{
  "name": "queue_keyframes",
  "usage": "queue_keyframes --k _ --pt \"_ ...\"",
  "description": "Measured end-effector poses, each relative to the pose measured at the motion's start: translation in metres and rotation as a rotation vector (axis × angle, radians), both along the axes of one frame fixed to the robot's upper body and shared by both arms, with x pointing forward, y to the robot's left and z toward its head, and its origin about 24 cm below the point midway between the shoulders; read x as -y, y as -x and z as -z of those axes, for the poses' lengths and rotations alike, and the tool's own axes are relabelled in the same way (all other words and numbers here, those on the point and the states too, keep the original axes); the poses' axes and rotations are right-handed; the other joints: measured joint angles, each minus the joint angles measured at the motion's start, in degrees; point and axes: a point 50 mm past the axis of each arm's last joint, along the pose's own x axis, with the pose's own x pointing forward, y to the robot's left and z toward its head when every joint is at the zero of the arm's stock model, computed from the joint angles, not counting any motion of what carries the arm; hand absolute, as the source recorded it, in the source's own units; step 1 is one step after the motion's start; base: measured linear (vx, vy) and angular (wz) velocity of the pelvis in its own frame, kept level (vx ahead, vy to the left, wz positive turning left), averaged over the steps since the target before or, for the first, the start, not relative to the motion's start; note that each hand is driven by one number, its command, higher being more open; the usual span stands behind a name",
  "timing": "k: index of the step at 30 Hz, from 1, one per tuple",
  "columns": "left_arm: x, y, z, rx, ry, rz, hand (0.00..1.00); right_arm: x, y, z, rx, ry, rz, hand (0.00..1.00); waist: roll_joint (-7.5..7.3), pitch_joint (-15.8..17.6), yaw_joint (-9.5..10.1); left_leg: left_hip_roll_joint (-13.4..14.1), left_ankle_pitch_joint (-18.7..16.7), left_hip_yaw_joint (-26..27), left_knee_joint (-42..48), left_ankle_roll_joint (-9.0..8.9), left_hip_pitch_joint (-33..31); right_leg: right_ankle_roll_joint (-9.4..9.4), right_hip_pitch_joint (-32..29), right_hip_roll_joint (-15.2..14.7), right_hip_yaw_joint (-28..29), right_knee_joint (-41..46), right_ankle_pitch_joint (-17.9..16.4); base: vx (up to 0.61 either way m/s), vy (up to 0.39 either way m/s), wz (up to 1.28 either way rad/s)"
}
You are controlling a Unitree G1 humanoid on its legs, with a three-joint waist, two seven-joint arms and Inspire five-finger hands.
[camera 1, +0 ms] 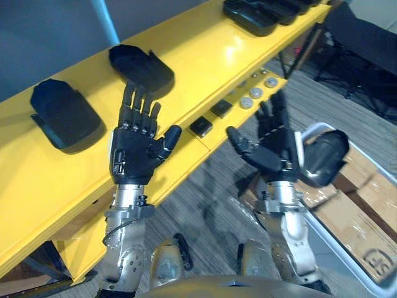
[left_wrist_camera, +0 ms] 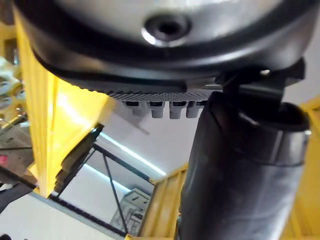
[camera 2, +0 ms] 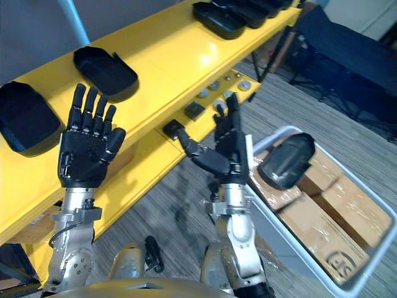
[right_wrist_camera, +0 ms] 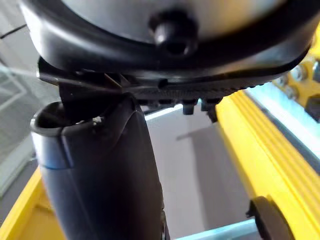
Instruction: Walk over and take three plastic housings, then place them on the shelf
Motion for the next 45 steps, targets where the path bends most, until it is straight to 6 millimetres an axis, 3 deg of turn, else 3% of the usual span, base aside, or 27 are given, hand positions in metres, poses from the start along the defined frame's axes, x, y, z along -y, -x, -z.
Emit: queue_keyframes --k 2,3,4,5,6,7,9,10,13,16,19,22,24,29,32,35,40,45 --pt "-0.002 0.005 0.013 -0.075 0.012 0.003 1.00 -0.006 -0.001 0.017 -0.078 0.059 -0.008 1.00 -1.04 -0.6 0.04 1.2 2.2 0.8 -0.1 -1.53 -0.6 0.71 5.1 -2.3 -2.6 -6.3 0.5 -0.20 -0.324 -0.66" --pt "-0.003 0.008 0.019 -0.110 0.020 0.010 1.00 -0.009 -0.002 0.025 -0.120 0.093 -0.011 1.00 -2.16 -1.3 0.03 1.4 2.7 0.7 1.7 -1.99 -2.0 3.76 6.8 -2.6 -3.9 -11.7 1.7 -0.17 -0.360 -0.78" --pt "-0.003 0.009 0.024 -0.138 0.027 0.014 1.00 -0.008 -0.004 0.030 -0.151 0.115 -0.018 1.00 -2.30 -1.7 0.46 1.8 3.5 -1.9 3.5 -1.45 -4.0 7.94 7.6 -1.9 -5.2 -16.0 -1.4 -0.14 -0.381 -1.16" --pt "0.001 0.010 0.034 -0.176 0.063 0.028 1.00 -0.003 -0.006 0.039 -0.195 0.156 -0.022 1.00 -1.30 -1.6 1.39 2.4 4.2 -8.6 3.3 -2.40 -5.7 9.40 8.3 0.4 -6.1 -23.0 -3.0 -0.13 -0.380 -1.19" --pt "0.003 0.009 0.038 -0.193 0.085 0.035 1.00 0.000 -0.007 0.042 -0.211 0.176 -0.021 1.00 -0.60 -1.5 1.24 2.9 4.6 -10.0 2.7 -3.07 -6.1 9.42 8.9 1.5 -6.1 -25.8 -2.9 -0.14 -0.365 -1.21" --pt "0.013 0.006 0.049 -0.238 0.135 0.059 1.00 0.012 -0.006 0.049 -0.243 0.217 0.001 1.00 1.65 -0.7 -0.44 3.8 6.2 -13.5 0.1 -4.58 -6.1 8.79 8.6 4.1 -4.9 -29.1 -1.5 -0.11 -0.222 -0.86" --pt "0.017 0.010 0.055 -0.263 0.161 0.062 1.00 0.023 -0.001 0.057 -0.284 0.241 0.032 1.00 1.66 -0.6 -1.56 3.7 6.8 -18.1 -4.0 -6.19 -4.3 7.78 6.5 5.7 -1.8 -29.9 -0.3 -0.09 -0.122 -1.02" --pt "0.018 0.010 0.055 -0.261 0.154 0.066 1.00 0.032 0.001 0.058 -0.290 0.249 0.062 1.00 1.66 -0.6 -1.72 3.6 7.0 -19.6 -6.4 -7.97 -3.1 7.37 5.0 6.8 0.8 -31.2 1.1 -0.08 -0.072 -1.28" --pt "0.019 0.006 0.050 -0.229 0.132 0.057 1.00 0.054 0.006 0.059 -0.302 0.235 0.161 1.00 0.84 -0.1 -3.88 3.2 6.8 -19.0 -8.2 -8.17 -2.7 7.27 3.4 7.3 3.5 -35.0 4.4 -0.05 -0.019 -0.74" --pt "0.016 -0.001 0.044 -0.213 0.022 0.030 1.00 0.061 0.007 0.058 -0.308 0.234 0.212 1.00 0.98 0.3 -4.74 2.2 6.5 -19.5 -8.0 -8.45 -2.5 7.73 3.3 6.8 4.3 -36.5 5.9 -0.05 0.031 -0.20" --pt "0.017 -0.009 0.040 -0.217 -0.056 0.001 1.00 0.064 -0.006 0.049 -0.269 0.233 0.249 1.00 1.66 2.2 -4.45 0.9 6.4 -20.7 -7.9 -8.44 -2.6 8.11 3.3 5.8 4.1 -37.4 6.9 -0.07 0.046 0.02" --pt "0.020 -0.026 0.052 -0.331 -0.143 -0.014 1.00 0.075 -0.050 0.023 -0.199 0.240 0.321 1.00 2.76 5.3 -3.55 -0.7 6.1 -23.7 -8.0 -8.58 -3.0 8.38 4.0 5.3 3.7 -39.5 8.6 -0.10 0.040 0.05" --pt "0.025 -0.038 0.064 -0.431 -0.152 -0.015 1.00 0.093 -0.091 -0.012 -0.149 0.274 0.401 1.00 3.78 8.6 -2.93 -1.6 7.5 -26.5 -8.8 -8.33 -4.3 8.36 4.0 5.4 2.7 -41.2 10.3 -0.08 0.013 0.13" --pt "0.033 -0.037 0.076 -0.517 -0.172 0.023 1.00 0.134 -0.136 -0.078 -0.107 0.330 0.565 1.00 5.61 12.5 -0.76 -2.3 11.3 -28.9 -12.5 -8.15 -5.9 8.49 3.1 5.4 0.2 -43.1 12.3 -0.04 -0.017 0.20" --pt "0.040 -0.039 0.076 -0.510 -0.180 0.053 1.00 0.153 -0.152 -0.102 -0.148 0.374 0.645 1.00 6.70 13.0 1.62 -2.5 12.0 -29.8 -13.5 -7.96 -6.2 8.47 3.0 5.3 -1.4 -43.0 12.6 0.00 -0.013 0.16" --pt "0.050 -0.048 0.074 -0.489 -0.190 0.105 1.00 0.162 -0.161 -0.130 -0.125 0.379 0.719 1.00 8.15 13.7 2.80 -3.1 13.0 -31.7 -14.2 -7.83 -7.5 8.48 2.7 5.1 -3.5 -43.0 12.6 -0.02 -0.004 0.31" --pt "0.062 -0.044 0.091 -0.540 -0.210 0.187 1.00 0.169 -0.168 -0.172 -0.071 0.335 0.794 1.00 10.31 14.7 4.91 -4.4 13.9 -33.2 -15.1 -7.26 -7.8 8.64 2.9 3.9 -5.8 -42.3 12.7 -0.02 0.014 0.18" --pt "0.066 -0.041 0.102 -0.580 -0.194 0.213 1.00 0.185 -0.169 -0.184 -0.169 0.338 0.860 1.00 11.45 15.2 6.34 -4.7 14.6 -34.1 -15.7 -7.19 -7.8 8.64 2.6 3.7 -8.2 -40.8 12.6 -0.05 0.002 0.10"
